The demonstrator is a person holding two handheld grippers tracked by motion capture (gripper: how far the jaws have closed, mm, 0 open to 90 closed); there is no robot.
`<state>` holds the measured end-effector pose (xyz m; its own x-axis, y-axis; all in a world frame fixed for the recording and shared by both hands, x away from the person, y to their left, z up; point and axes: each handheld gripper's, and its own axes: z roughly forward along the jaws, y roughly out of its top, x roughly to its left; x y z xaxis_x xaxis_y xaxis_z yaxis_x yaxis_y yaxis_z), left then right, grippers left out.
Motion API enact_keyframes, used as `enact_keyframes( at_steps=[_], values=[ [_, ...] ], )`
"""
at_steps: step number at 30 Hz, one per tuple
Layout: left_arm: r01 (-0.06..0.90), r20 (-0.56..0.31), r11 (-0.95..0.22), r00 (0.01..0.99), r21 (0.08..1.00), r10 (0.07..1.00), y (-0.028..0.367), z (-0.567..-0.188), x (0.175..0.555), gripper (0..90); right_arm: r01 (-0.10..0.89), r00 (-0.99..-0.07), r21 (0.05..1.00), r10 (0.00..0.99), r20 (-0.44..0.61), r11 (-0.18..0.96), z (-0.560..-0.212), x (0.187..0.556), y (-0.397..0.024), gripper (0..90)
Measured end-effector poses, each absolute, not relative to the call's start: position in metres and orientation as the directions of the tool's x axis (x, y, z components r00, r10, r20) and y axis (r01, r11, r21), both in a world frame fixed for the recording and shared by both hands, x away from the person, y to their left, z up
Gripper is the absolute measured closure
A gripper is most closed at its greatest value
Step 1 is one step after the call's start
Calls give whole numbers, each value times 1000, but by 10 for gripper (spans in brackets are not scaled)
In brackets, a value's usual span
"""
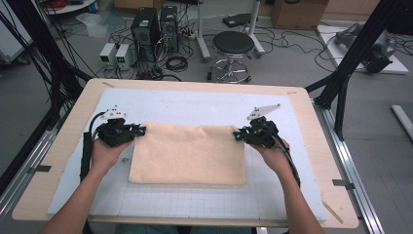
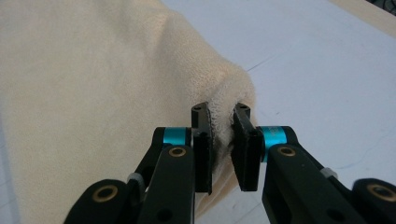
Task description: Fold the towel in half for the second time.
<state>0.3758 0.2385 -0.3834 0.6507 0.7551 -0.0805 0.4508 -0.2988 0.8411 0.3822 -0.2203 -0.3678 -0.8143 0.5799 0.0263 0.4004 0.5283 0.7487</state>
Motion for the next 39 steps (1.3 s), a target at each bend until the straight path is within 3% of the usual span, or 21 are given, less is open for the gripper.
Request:
enact_keyframes(
  at_steps=[13, 18, 19, 21, 25, 39],
  values=[
    [463, -78, -241, 571, 853, 817, 236, -374, 414, 793, 434, -772, 739, 636, 9, 516, -355, 426, -215, 805],
    [484, -125, -170, 519, 858, 845, 238, -387, 428, 792, 450, -751, 748, 659, 22, 488, -360, 442, -213, 804],
    [483, -113, -170, 503, 859, 857, 237, -390, 430, 776, 453, -745, 745, 667, 15, 489, -361, 444, -212, 795],
    [501, -95, -181, 477, 847, 874, 236, -397, 433, 672, 455, -721, 748, 693, -8, 483, -365, 448, -210, 677],
    [523, -72, -226, 488, 822, 870, 240, -400, 433, 536, 509, -686, 732, 727, 27, 453, -373, 453, -217, 599],
    [478, -69, -283, 594, 832, 802, 238, -406, 390, 531, 480, -745, 732, 665, 49, 484, -393, 419, -211, 638]
  ],
)
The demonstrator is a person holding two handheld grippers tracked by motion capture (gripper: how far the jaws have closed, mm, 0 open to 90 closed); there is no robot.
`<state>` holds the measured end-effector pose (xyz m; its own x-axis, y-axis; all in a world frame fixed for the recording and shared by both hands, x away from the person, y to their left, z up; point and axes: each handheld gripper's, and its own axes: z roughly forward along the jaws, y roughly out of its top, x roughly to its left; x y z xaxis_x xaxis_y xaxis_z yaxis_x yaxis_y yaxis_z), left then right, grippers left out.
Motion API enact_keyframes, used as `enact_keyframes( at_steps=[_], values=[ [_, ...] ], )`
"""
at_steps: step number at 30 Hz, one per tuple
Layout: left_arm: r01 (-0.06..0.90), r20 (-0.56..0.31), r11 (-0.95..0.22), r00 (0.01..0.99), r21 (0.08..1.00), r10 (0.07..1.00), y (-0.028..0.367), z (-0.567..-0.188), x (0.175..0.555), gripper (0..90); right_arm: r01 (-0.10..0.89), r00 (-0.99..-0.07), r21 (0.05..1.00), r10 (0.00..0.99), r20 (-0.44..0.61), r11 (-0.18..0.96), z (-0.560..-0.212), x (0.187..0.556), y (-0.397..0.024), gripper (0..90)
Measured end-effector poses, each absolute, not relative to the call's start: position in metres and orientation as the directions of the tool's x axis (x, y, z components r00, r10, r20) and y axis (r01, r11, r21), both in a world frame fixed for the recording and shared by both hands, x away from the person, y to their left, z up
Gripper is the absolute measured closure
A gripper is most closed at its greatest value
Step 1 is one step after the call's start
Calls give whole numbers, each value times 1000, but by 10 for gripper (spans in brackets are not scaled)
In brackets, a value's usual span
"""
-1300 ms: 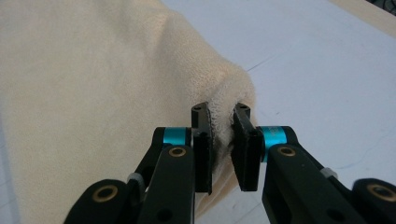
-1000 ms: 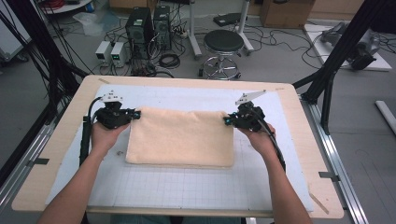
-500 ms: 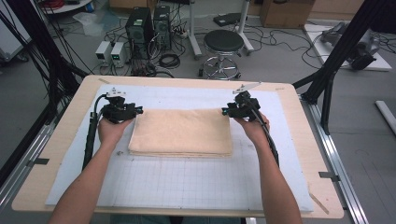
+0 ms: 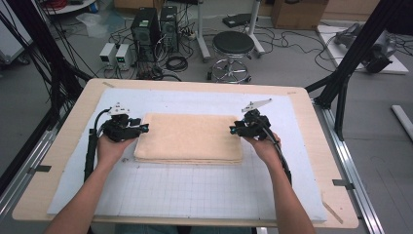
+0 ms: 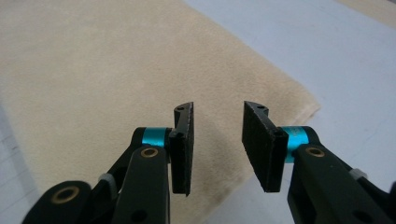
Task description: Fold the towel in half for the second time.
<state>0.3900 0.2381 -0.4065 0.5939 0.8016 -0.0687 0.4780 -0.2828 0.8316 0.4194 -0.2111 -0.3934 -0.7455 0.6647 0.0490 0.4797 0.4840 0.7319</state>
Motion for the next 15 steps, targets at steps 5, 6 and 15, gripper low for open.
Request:
enact_keyframes(
  at_steps=[5, 6, 15],
  values=[
    [484, -84, -315, 639, 816, 764, 235, -415, 382, 524, 492, -738, 715, 674, 40, 496, -402, 416, -208, 636],
    [475, -78, -316, 643, 821, 762, 234, -416, 380, 519, 494, -737, 715, 675, 43, 494, -404, 415, -208, 636],
    [502, -75, -359, 655, 787, 752, 228, -434, 377, 501, 507, -727, 705, 685, 42, 496, -425, 411, -205, 632]
  ],
)
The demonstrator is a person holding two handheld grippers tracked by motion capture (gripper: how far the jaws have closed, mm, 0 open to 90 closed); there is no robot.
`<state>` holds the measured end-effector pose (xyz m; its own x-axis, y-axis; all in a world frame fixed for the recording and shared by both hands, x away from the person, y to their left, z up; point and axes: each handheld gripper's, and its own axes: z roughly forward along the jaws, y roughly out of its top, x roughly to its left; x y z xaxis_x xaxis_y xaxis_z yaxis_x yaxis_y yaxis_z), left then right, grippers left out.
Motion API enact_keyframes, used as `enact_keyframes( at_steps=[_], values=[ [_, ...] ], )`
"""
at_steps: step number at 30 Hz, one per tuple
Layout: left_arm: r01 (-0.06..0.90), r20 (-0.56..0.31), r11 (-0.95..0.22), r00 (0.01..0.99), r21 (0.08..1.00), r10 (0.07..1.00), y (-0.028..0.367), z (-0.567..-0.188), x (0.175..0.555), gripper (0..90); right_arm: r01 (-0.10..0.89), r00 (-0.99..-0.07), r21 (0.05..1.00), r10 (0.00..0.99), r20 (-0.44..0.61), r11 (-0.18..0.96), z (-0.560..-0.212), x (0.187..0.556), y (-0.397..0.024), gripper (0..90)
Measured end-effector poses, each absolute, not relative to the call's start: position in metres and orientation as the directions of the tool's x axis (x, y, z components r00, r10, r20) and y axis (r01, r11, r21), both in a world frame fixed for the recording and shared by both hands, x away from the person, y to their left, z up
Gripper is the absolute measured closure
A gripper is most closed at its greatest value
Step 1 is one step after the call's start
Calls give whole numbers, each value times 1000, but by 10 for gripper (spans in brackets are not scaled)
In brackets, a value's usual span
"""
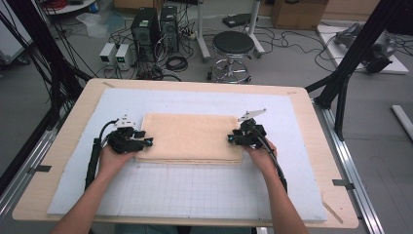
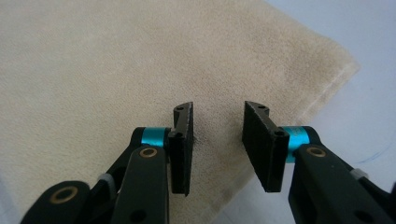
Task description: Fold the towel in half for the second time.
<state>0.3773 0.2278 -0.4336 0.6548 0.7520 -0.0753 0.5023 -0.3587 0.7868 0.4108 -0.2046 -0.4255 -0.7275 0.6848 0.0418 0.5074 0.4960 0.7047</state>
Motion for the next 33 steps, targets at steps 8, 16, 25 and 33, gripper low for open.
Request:
enact_keyframes(
  at_steps=[8, 16, 25, 33],
  values=[
    [498, -87, -339, 652, 799, 753, 228, -432, 375, 430, 513, -720, 714, 692, 55, 476, -424, 408, -203, 522],
    [479, -114, -293, 654, 828, 748, 234, -424, 362, 332, 512, -711, 741, 698, 81, 436, -414, 400, -204, 298],
    [464, -113, -306, 681, 831, 724, 238, -417, 345, 220, 482, -723, 761, 688, 65, 434, -402, 386, -204, 175],
    [464, -125, -282, 670, 840, 732, 244, -416, 335, 131, 449, -736, 774, 676, 37, 446, -393, 374, -200, 126]
  ],
)
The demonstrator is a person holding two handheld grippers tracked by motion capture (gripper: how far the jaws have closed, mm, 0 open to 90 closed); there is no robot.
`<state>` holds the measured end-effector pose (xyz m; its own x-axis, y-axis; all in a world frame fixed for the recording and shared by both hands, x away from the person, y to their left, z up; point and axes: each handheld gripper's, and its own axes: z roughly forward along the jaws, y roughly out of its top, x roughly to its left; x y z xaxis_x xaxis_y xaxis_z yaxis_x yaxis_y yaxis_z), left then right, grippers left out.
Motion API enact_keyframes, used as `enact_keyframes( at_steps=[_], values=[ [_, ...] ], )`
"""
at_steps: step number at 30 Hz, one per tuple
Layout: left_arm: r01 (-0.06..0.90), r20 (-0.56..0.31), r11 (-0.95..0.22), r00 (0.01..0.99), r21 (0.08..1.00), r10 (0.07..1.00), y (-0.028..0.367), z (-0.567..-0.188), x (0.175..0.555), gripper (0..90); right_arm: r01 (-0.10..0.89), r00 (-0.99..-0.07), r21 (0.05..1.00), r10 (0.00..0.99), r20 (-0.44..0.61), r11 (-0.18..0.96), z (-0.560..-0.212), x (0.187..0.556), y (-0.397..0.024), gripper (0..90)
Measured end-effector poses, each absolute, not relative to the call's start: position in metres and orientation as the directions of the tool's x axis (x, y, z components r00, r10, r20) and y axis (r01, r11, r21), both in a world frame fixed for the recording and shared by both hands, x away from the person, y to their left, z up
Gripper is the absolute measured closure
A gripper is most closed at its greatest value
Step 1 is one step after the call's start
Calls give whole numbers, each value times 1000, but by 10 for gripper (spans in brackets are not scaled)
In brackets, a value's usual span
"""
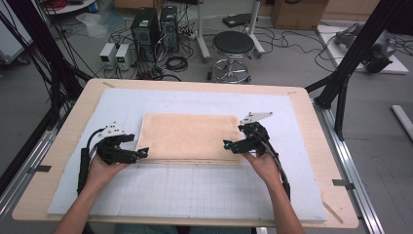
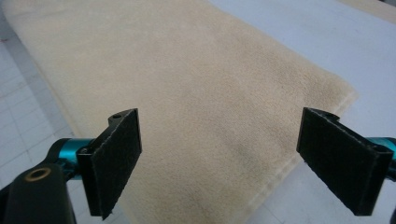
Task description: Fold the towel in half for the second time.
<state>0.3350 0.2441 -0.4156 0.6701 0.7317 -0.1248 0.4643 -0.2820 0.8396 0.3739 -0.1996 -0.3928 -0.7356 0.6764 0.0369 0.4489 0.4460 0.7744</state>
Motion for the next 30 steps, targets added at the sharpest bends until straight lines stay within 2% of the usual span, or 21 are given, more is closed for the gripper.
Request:
enact_keyframes(
  at_steps=[8, 30],
  values=[
    [449, -118, -287, 683, 846, 720, 245, -414, 328, 103, 400, -739, 802, 674, -4, 444, -392, 363, -202, 123],
    [434, -97, -293, 680, 852, 727, 254, -409, 308, 67, 426, -726, 806, 687, 33, 412, -395, 337, -226, 119]
  ],
)
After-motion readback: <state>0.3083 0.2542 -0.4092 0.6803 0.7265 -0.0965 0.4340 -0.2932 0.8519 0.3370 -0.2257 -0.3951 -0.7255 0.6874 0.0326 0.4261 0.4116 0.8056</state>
